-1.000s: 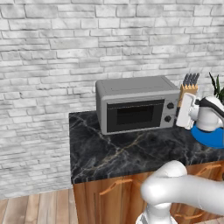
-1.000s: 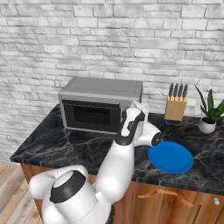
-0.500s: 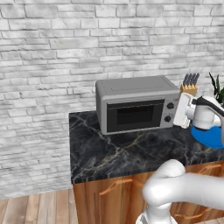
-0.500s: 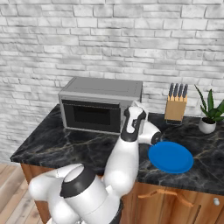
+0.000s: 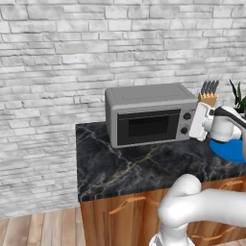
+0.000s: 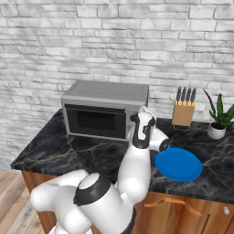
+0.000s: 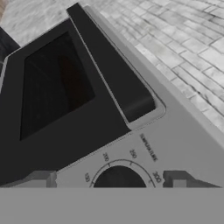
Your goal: Pull the toaster oven rack outwards. Pick up the baguette from the plate and place it on the toaster oven rack. Close the toaster oven door fully and set the temperature to the lowest setting.
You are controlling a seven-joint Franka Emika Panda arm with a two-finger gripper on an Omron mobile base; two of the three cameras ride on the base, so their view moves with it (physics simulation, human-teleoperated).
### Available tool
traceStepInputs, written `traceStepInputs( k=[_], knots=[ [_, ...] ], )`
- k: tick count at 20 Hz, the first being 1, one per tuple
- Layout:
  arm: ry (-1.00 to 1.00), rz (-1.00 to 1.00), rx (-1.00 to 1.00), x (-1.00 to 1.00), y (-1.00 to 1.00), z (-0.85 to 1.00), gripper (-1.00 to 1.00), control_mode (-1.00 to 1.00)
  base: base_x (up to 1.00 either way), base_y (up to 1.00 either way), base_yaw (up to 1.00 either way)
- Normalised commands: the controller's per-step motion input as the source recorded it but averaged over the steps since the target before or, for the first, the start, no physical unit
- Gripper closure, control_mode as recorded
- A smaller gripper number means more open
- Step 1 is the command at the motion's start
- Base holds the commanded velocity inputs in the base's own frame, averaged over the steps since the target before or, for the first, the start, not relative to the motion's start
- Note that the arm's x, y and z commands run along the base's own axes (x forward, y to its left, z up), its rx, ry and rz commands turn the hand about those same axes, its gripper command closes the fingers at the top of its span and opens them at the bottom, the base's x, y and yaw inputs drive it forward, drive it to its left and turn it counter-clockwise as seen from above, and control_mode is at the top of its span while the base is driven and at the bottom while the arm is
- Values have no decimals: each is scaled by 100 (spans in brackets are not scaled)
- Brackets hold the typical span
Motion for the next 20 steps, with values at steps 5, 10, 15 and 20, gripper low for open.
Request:
traceStepInputs(
  k=[5, 10, 15, 20],
  knots=[
    [0, 0, 3, 16, -10, -10, -100, -100, 0, 0, 0],
    [0, 0, 0, 15, -1, -14, -100, -100, 0, 0, 0],
    [-9, 0, 0, 12, 0, -32, -100, -100, 0, 0, 0],
    [-13, 0, 0, 20, 0, -39, -100, -100, 0, 0, 0]
  ],
)
